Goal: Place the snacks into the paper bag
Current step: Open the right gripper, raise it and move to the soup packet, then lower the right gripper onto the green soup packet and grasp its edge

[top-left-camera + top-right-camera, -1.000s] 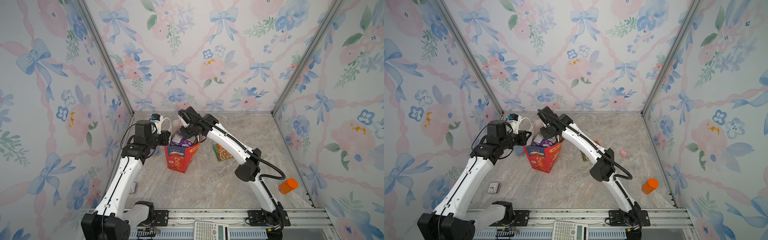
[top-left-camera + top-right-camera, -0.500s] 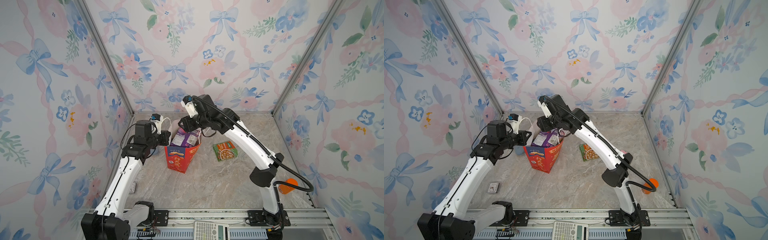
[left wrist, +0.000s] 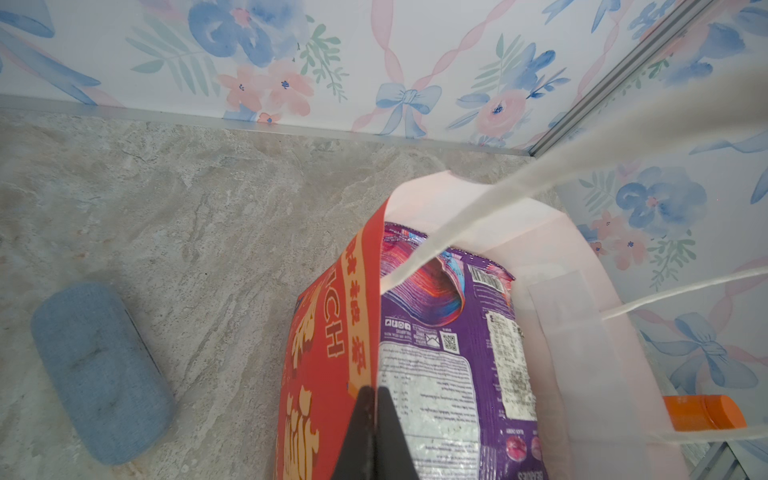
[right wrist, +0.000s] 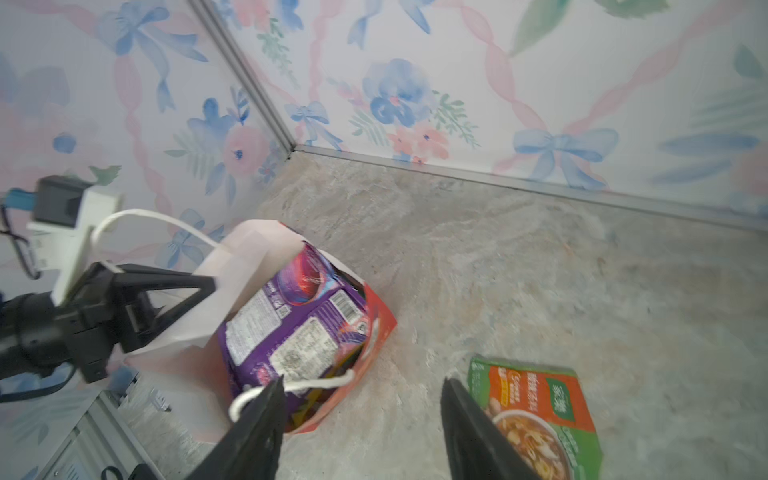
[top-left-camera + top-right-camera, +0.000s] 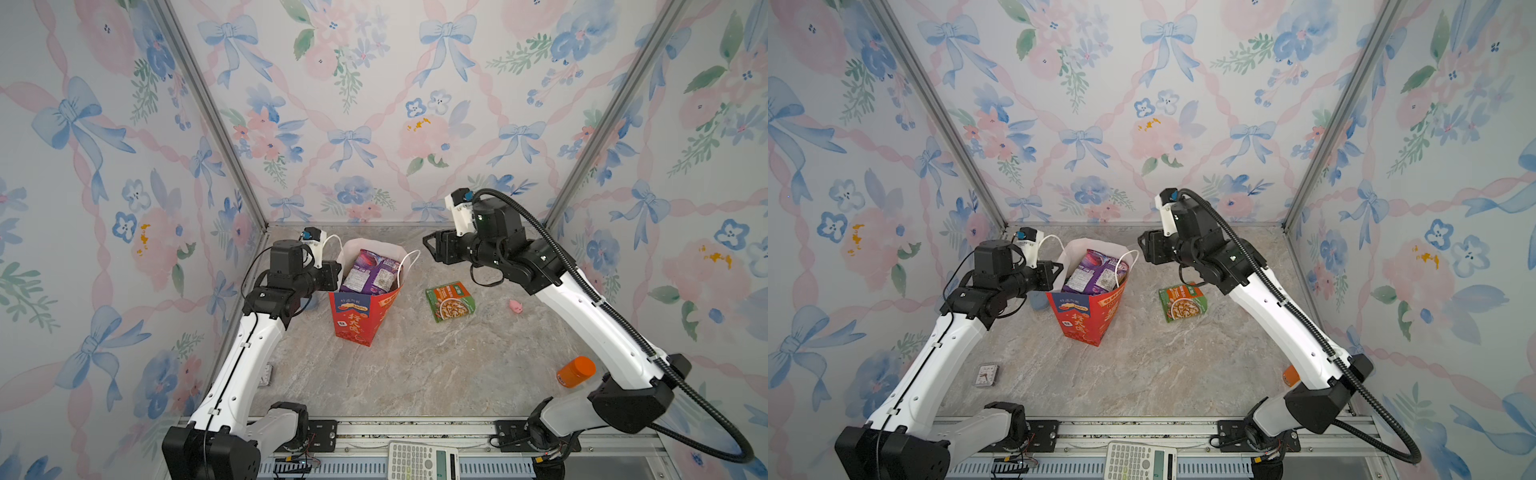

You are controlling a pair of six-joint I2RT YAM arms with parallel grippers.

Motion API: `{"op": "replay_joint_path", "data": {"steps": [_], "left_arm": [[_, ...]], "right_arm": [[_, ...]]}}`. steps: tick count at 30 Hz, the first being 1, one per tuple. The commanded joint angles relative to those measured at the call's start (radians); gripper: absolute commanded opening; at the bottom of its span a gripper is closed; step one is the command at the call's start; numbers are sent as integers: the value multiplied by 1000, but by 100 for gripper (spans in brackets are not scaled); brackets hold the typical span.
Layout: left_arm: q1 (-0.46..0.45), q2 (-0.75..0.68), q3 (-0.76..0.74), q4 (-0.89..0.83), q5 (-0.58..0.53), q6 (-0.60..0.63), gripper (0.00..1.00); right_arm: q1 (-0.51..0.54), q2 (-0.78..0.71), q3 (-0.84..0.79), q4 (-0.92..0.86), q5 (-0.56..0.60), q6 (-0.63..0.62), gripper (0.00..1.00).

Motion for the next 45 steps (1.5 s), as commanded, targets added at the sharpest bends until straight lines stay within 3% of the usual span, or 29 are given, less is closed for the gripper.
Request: {"op": "replay_joint_path", "data": {"steps": [1,5,9,13,16,21,30,45], "left_arm": [[-1,-22,25,67,31,8,0],[-1,-18,24,67,35,3,0],[0,-14,28,66,37,-2,0],[-1,-13,27,66,39,-7,0],[0,-13,26,67,39,-10,0],[-1,-13,25,67,35,-8,0],[0,-12,21,66,34,4,0],[2,-36,7,67,16,21,0]], "right_arm": [[-124,-105,-222,64,16,129,62],[-269,-158,-476,138,-36,195,62],[-342,-104,-603,218,-87,215,62],[-351,-4,-624,248,-95,241,62],[-330,42,-685,355,-132,387,62],[-260,72,-784,478,-50,539,66],[-198,198,-758,497,35,640,75],[-170,433,-620,420,101,704,73]]}}
